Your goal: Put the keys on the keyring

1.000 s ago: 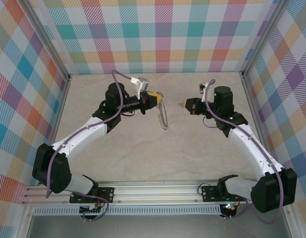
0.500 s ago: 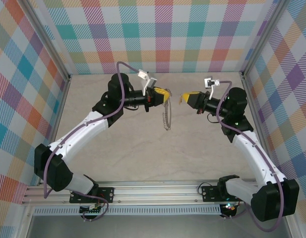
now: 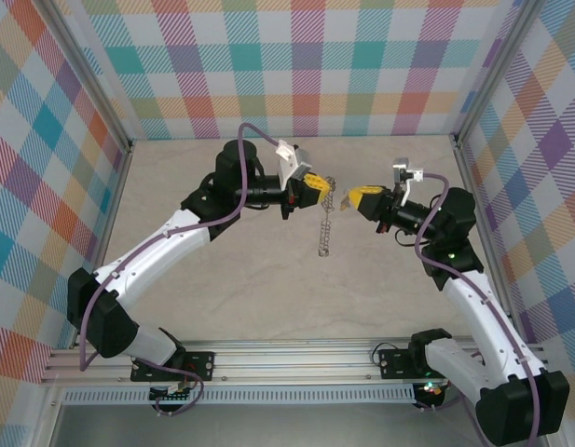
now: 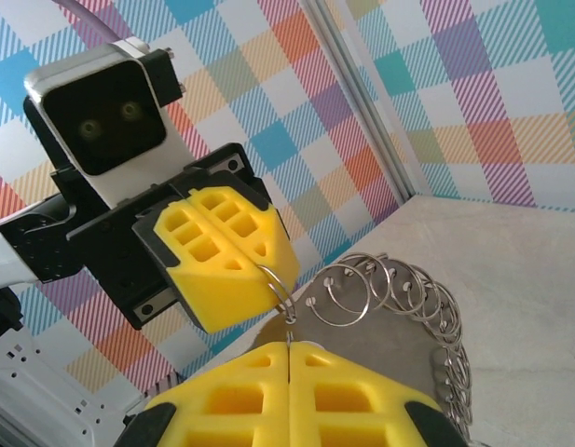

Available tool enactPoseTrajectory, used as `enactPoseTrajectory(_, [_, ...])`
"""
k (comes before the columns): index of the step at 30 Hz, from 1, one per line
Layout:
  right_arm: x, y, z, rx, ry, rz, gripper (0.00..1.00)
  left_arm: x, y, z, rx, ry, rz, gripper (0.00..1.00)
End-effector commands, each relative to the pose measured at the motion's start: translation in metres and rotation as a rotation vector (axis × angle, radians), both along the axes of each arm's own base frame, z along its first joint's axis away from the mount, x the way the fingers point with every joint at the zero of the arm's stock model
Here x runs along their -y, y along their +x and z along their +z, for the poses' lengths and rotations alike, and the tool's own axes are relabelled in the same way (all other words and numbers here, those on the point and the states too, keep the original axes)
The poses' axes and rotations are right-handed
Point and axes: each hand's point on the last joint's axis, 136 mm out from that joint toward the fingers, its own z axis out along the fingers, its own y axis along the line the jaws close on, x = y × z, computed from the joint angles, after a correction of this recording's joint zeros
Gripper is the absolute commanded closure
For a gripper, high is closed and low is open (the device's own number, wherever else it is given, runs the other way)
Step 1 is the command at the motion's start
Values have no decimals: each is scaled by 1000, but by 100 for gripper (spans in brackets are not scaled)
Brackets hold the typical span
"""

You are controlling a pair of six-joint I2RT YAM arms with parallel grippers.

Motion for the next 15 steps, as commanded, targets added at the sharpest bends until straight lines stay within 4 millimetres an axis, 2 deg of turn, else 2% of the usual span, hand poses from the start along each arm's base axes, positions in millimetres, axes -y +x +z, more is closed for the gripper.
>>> enactPoseTrajectory(1, [0,-5,10,57,21,18,100,2,-3,17,85,-48,-2,100])
enactPoseTrajectory(15, [-10,2,16,69,53,68,100,7,-4,19,36,-64,-34,100])
